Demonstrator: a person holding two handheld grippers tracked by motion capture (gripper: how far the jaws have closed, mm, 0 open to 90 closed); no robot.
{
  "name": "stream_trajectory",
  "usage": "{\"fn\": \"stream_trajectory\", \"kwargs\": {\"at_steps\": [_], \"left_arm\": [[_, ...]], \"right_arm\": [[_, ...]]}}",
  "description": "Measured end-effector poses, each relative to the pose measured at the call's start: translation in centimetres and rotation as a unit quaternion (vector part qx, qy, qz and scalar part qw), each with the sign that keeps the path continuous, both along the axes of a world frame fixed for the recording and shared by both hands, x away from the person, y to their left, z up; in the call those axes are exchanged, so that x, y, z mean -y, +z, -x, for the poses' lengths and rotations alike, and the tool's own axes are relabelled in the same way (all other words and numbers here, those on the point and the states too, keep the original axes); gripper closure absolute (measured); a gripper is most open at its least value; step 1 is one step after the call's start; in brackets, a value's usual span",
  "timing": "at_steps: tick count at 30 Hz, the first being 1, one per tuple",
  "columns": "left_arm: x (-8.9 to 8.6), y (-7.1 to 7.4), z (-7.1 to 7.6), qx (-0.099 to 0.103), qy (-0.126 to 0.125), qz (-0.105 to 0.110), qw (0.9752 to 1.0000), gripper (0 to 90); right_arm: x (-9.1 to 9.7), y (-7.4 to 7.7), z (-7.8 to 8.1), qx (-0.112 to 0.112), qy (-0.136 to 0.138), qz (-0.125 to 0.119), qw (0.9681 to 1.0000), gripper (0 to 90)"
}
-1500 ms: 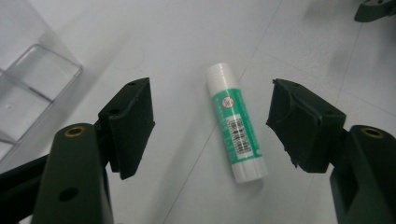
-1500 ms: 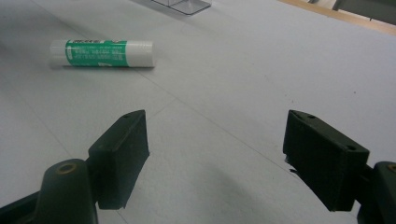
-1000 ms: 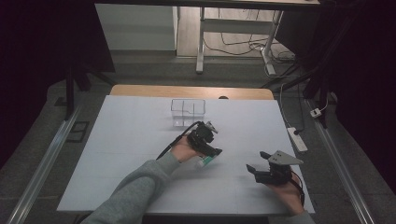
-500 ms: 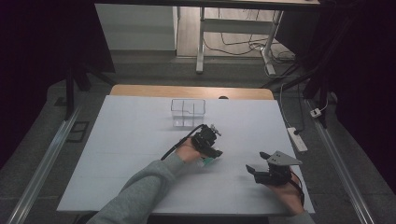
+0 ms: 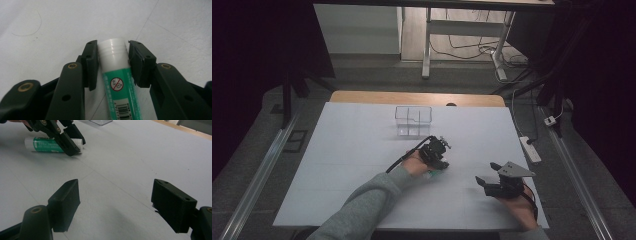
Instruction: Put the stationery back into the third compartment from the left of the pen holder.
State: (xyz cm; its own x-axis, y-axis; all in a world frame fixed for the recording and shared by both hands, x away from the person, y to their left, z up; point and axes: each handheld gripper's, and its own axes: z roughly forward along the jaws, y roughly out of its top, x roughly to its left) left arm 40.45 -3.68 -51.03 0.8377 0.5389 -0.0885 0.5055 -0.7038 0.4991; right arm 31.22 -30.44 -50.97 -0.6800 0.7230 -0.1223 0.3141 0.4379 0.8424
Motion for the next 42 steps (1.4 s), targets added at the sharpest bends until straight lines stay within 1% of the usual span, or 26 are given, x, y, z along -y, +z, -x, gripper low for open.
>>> {"fn": "stream_trajectory", "kwargs": {"at_steps": [2, 4, 6, 7, 8, 10, 14, 16, 18, 22, 23, 27, 31, 33, 35, 36, 37, 42], "left_arm": [[0.1, 0.0, 0.1, 0.000, 0.002, -0.003, 1.0000, 61.7], [0.1, 0.1, 0.1, 0.002, 0.002, -0.005, 1.0000, 64.1], [0.0, 0.1, 0.0, -0.002, 0.001, -0.002, 1.0000, 64.3], [-0.1, 0.1, 0.0, -0.002, 0.000, -0.001, 1.0000, 64.4], [-0.2, 0.1, -0.1, -0.002, 0.000, 0.002, 1.0000, 64.5], [-0.4, 0.4, -0.1, 0.007, 0.000, 0.008, 0.9999, 64.6], [-1.1, 1.3, 0.0, 0.016, 0.002, 0.027, 0.9995, 64.6], [-1.6, 1.9, 0.1, 0.020, 0.003, 0.041, 0.9990, 64.6], [-2.1, 2.5, 0.2, 0.027, 0.003, 0.049, 0.9984, 64.6], [-3.2, 3.7, 0.4, 0.041, 0.000, 0.077, 0.9962, 64.6], [-3.4, 3.9, 0.5, 0.043, 0.000, 0.081, 0.9958, 64.5], [-4.2, 4.5, 0.6, 0.056, 0.001, 0.091, 0.9943, 64.5], [-4.8, 4.7, 0.7, 0.061, 0.004, 0.103, 0.9928, 64.5], [-5.0, 4.7, 0.6, 0.066, 0.005, 0.103, 0.9925, 64.5], [-5.2, 4.7, 0.6, 0.066, 0.008, 0.109, 0.9918, 64.5], [-5.4, 4.8, 0.6, 0.068, 0.005, 0.106, 0.9920, 64.5], [-5.5, 4.8, 0.6, 0.069, 0.006, 0.108, 0.9918, 64.5], [-6.0, 5.3, 0.8, 0.077, 0.008, 0.121, 0.9896, 64.5]], "right_arm": [[0.0, 0.0, 0.0, 0.001, 0.003, -0.001, 1.0000, 22.2], [0.0, 0.1, 0.0, 0.004, -0.001, 0.001, 1.0000, 22.7], [0.1, 0.1, 0.0, 0.007, -0.003, -0.004, 1.0000, 22.9], [0.1, 0.1, 0.0, 0.007, -0.006, -0.002, 1.0000, 22.9], [0.2, 0.1, 0.0, 0.007, -0.006, -0.002, 1.0000, 22.9], [0.1, 0.1, 0.0, 0.006, -0.004, -0.002, 1.0000, 22.9], [0.1, 0.1, 0.0, 0.006, -0.004, -0.001, 1.0000, 22.9], [0.1, 0.0, 0.0, 0.005, -0.005, -0.001, 1.0000, 22.9], [0.1, 0.0, 0.0, 0.005, -0.006, 0.000, 1.0000, 22.9], [0.1, 0.0, 0.0, 0.005, -0.007, 0.000, 1.0000, 22.9], [0.1, 0.0, 0.0, 0.005, -0.009, 0.001, 0.9999, 22.9], [0.1, 0.0, 0.0, 0.005, -0.010, 0.002, 0.9999, 22.9], [0.1, 0.0, 0.0, 0.005, -0.010, 0.002, 0.9999, 22.9], [0.1, 0.0, 0.0, 0.005, -0.011, 0.003, 0.9999, 22.9], [0.1, 0.0, -0.1, 0.006, -0.009, 0.004, 0.9999, 22.9], [0.1, 0.0, -0.1, 0.006, -0.010, 0.004, 0.9999, 22.9], [0.1, 0.0, -0.1, 0.005, -0.009, 0.004, 0.9999, 22.9], [0.1, 0.0, -0.1, 0.005, -0.009, 0.003, 0.9999, 22.9]]}}
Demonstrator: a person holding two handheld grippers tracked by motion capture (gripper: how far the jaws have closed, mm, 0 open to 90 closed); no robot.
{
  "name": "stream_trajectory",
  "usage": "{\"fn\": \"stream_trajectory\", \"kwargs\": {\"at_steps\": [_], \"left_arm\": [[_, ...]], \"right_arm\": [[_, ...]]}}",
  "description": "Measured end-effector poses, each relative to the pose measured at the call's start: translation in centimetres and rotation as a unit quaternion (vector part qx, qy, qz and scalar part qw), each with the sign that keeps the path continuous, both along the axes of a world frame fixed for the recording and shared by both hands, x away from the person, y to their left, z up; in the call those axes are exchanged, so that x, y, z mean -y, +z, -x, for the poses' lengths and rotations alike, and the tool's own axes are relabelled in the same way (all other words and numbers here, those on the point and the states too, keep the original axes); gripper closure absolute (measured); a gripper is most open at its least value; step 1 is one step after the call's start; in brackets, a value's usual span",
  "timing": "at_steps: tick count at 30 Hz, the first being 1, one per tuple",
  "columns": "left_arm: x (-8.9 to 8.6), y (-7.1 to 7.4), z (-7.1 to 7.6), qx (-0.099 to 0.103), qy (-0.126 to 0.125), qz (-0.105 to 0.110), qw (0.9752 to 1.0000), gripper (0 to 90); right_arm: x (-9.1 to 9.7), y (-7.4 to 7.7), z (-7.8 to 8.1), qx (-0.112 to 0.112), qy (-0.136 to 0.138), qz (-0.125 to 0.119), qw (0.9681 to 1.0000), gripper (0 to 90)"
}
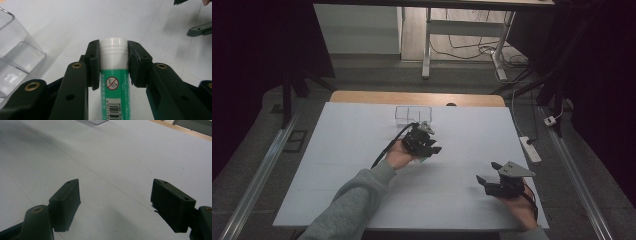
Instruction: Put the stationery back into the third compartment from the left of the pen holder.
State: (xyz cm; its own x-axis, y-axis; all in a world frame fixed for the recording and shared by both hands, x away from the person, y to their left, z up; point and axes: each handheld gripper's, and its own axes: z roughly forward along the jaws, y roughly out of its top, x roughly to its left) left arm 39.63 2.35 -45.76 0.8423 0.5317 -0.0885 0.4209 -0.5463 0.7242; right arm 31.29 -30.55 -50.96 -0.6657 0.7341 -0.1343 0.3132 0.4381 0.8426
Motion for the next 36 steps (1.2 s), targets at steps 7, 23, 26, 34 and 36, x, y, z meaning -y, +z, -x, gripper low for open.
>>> {"fn": "stream_trajectory", "kwargs": {"at_steps": [7, 23, 26, 34, 36], "left_arm": [[-0.7, 0.8, 0.4, 0.024, 0.003, 0.028, 0.9993, 64.5], [-2.9, 3.0, -0.3, 0.065, 0.026, 0.081, 0.9942, 64.5], [-3.2, 3.3, -0.7, 0.065, 0.030, 0.088, 0.9936, 64.5], [-3.8, 4.1, -1.4, 0.072, 0.029, 0.096, 0.9923, 64.4], [-3.9, 4.4, -1.7, 0.072, 0.030, 0.099, 0.9920, 64.4]], "right_arm": [[0.0, 0.0, 0.0, -0.001, 0.001, 0.001, 1.0000, 22.9], [-0.2, -0.2, -0.1, -0.003, 0.000, 0.005, 1.0000, 22.9], [-0.2, -0.2, -0.1, -0.003, -0.001, 0.004, 1.0000, 22.8], [-0.1, -0.2, 0.0, -0.005, -0.002, 0.002, 1.0000, 22.8], [-0.1, -0.2, 0.0, -0.005, -0.003, 0.004, 1.0000, 22.8]]}}
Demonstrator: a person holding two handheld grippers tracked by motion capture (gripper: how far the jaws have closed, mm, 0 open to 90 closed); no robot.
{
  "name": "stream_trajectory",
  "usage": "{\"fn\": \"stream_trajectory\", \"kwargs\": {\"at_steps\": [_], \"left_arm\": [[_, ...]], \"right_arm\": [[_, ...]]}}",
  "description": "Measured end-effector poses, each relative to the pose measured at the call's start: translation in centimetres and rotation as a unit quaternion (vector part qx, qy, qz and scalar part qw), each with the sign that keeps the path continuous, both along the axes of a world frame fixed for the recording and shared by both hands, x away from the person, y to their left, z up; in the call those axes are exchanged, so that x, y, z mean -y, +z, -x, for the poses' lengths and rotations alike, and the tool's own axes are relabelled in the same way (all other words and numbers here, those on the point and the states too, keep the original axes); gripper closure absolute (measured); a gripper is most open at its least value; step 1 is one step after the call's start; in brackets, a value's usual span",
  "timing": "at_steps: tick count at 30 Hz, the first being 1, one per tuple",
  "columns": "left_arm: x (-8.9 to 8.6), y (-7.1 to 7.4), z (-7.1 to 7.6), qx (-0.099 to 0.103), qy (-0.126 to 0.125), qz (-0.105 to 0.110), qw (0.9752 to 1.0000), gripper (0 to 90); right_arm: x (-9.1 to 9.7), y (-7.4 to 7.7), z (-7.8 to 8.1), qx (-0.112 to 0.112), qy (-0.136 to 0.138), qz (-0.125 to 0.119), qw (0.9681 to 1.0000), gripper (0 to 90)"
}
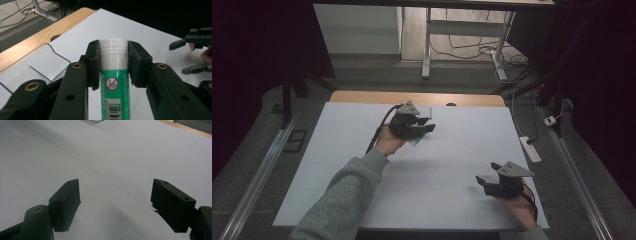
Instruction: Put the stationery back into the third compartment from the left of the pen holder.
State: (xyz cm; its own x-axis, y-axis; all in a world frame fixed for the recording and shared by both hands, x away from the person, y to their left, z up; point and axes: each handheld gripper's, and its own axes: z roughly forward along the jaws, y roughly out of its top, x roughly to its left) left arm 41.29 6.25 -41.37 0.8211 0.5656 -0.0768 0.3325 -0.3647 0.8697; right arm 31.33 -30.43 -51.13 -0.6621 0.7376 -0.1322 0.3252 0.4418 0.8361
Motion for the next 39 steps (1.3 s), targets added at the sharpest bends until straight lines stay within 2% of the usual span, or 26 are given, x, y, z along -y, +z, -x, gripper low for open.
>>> {"fn": "stream_trajectory", "kwargs": {"at_steps": [8, 24, 33, 39], "left_arm": [[-0.1, 1.2, -1.0, 0.005, 0.001, 0.010, 0.9999, 64.4], [0.5, 2.8, -2.7, 0.017, 0.004, -0.003, 0.9998, 64.5], [0.3, 3.2, -4.0, 0.017, 0.024, -0.012, 0.9995, 64.4], [0.4, 2.9, -5.6, 0.015, 0.040, -0.019, 0.9989, 64.4]], "right_arm": [[0.0, 0.0, 0.0, 0.000, -0.002, 0.000, 1.0000, 22.8], [0.0, 0.0, 0.0, 0.000, 0.000, -0.005, 1.0000, 22.9], [0.0, 0.0, 0.0, 0.000, 0.001, -0.003, 1.0000, 22.8], [0.0, 0.0, 0.0, -0.001, 0.001, -0.003, 1.0000, 22.9]]}}
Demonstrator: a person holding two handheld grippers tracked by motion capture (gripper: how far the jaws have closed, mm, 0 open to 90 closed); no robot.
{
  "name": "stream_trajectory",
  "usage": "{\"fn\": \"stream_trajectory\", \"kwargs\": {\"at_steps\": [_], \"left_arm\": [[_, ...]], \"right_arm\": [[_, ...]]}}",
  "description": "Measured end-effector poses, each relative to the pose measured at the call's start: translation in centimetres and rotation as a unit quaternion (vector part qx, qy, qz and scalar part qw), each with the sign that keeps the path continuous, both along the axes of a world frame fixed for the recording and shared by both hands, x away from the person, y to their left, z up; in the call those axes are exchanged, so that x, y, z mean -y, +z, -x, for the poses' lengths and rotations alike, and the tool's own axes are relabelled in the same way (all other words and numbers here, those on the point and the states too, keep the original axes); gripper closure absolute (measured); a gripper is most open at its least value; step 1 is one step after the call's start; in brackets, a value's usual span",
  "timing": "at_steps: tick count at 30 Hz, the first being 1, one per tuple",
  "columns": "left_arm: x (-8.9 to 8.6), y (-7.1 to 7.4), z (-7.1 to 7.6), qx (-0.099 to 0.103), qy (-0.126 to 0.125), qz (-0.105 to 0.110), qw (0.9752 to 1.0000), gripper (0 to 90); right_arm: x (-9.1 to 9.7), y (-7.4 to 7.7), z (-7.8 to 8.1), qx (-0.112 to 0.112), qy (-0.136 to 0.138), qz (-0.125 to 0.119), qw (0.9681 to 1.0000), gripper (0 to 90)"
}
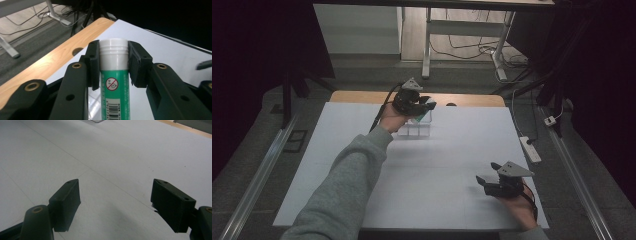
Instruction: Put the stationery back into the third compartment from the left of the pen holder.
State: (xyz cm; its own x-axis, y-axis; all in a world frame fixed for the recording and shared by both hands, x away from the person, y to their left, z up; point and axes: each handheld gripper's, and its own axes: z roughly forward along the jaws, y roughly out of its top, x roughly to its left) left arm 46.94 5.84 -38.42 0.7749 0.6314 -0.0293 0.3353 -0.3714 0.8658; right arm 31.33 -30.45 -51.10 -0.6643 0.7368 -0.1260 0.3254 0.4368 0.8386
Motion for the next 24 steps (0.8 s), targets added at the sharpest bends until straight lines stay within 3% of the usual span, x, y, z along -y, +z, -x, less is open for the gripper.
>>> {"fn": "stream_trajectory", "kwargs": {"at_steps": [13, 24], "left_arm": [[0.9, -1.7, -3.6, -0.010, 0.033, 0.005, 0.9994, 64.3], [1.5, -2.5, -5.0, -0.009, 0.059, 0.001, 0.9982, 64.3]], "right_arm": [[0.0, -0.1, -0.1, -0.005, 0.003, -0.001, 1.0000, 22.9], [-0.1, -0.3, -0.2, -0.010, 0.007, 0.002, 0.9999, 22.8]]}}
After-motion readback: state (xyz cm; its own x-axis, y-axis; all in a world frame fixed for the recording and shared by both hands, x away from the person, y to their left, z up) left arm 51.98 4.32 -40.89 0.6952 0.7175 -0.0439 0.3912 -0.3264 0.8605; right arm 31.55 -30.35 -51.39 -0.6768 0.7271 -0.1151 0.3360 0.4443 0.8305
